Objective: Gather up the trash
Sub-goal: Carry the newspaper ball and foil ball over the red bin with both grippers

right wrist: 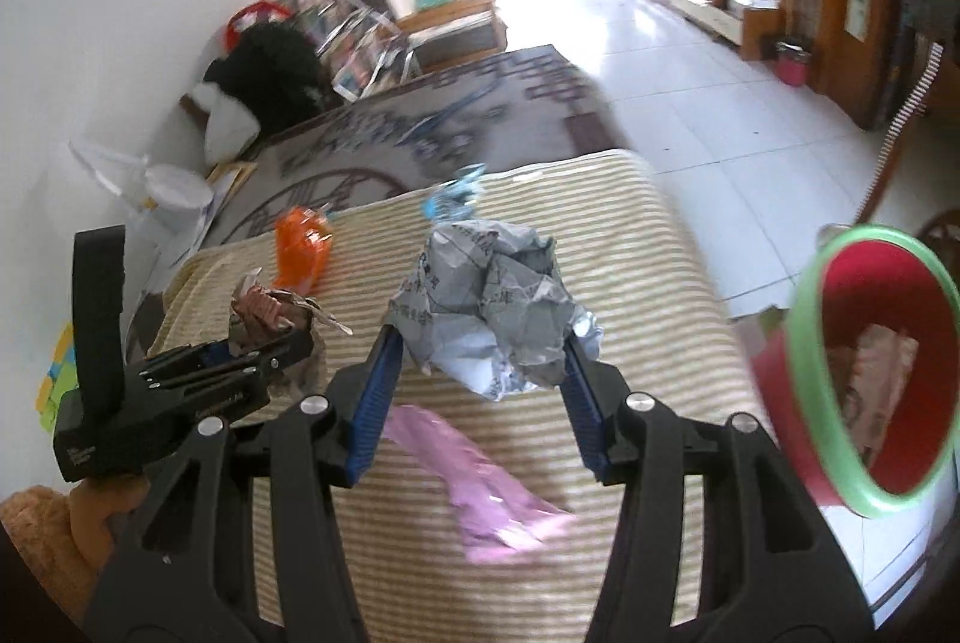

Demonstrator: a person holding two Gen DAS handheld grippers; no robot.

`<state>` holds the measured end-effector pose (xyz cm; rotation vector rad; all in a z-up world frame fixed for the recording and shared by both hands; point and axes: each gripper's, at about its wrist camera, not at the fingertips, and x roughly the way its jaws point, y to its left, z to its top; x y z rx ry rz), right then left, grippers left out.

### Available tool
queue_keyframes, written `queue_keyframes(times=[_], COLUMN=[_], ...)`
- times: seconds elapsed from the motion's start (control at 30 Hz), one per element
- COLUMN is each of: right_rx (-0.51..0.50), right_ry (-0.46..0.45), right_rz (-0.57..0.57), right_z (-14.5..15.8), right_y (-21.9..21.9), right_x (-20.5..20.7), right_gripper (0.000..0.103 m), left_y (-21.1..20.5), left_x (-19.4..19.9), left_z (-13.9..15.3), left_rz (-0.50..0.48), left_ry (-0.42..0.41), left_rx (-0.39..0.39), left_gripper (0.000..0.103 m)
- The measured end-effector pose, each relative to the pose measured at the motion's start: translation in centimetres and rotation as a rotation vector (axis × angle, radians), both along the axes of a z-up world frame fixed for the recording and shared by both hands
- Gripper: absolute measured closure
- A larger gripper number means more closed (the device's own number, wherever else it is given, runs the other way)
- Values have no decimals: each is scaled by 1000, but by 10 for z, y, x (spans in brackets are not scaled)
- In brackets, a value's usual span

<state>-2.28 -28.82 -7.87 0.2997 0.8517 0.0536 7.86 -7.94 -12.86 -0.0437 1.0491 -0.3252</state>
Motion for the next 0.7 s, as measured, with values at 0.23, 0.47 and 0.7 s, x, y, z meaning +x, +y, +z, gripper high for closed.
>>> queue_keyframes(times=[0.23, 0.47, 0.7], right_rx=[5, 16, 21], right_ry=[-5, -13, -19], right_rz=[-93, -174, -235], right_z=[3, 3, 1], right_y=[-65, -124, -168], right_x=[-38, -71, -96], right_gripper=[52, 52, 52], left_y=[-78, -148, -203], left_x=[-6, -13, -22], left_z=[15, 18, 19], left_rz=[-75, -139, -191], left_ry=[-17, -11, -19], left_rx=[0, 10, 21], left_gripper=[59, 59, 59])
